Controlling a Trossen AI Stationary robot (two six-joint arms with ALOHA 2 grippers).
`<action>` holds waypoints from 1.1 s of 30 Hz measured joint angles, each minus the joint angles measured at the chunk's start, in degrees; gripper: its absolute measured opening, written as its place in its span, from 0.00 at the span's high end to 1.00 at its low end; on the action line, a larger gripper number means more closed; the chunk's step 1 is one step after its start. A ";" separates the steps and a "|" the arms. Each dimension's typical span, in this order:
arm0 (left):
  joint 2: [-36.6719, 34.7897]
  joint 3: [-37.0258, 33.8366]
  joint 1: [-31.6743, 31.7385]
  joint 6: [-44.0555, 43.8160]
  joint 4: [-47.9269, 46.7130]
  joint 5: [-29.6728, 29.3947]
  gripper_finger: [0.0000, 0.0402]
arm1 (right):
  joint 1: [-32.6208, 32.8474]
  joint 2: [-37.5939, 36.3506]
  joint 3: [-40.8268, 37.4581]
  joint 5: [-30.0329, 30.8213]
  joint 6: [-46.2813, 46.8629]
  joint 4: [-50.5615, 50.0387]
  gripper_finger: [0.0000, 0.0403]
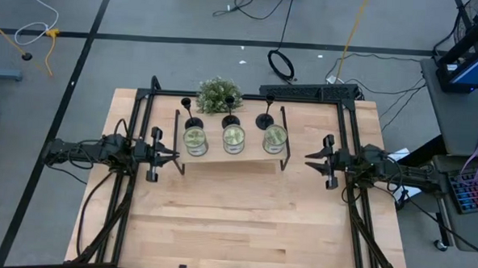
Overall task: Pick & Place candle stick holders
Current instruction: Return to Home Position
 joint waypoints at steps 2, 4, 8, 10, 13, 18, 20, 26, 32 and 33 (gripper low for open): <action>0.00 0.00 0.00 -0.17 0.00 0.00 0.89 | 0.00 0.00 0.00 0.00 0.00 -1.37 0.77; 0.00 0.00 0.00 -0.16 0.00 0.00 0.89 | 0.00 0.01 0.01 0.02 0.01 -4.26 0.77; 0.00 0.00 0.00 -0.13 -0.02 0.00 0.89 | -0.02 1.07 0.02 0.38 0.02 -5.24 0.77; 0.00 0.00 0.00 -0.17 -0.03 -0.01 0.89 | -0.02 1.18 0.02 0.23 0.02 -5.31 0.77; 0.00 0.00 0.00 -0.02 -0.04 0.00 0.89 | 0.00 1.27 0.02 0.20 0.02 -5.49 0.77; 0.00 0.00 0.00 -0.16 -0.01 0.00 0.89 | 0.00 1.24 0.02 0.11 0.02 -5.67 0.77; 0.00 0.00 0.00 -0.01 -0.04 0.00 0.89 | 0.00 1.22 0.02 0.07 0.02 -5.70 0.77; 0.00 0.00 0.00 -0.03 -0.02 0.00 0.89 | -0.01 1.22 0.02 0.07 0.02 -5.50 0.77; 0.00 0.00 0.00 -0.09 -0.02 0.00 0.89 | -0.02 1.22 0.02 0.03 0.02 -5.14 0.77; 0.00 0.00 0.00 -0.02 -0.02 0.00 0.89 | -0.01 1.22 0.02 0.03 0.02 -5.13 0.77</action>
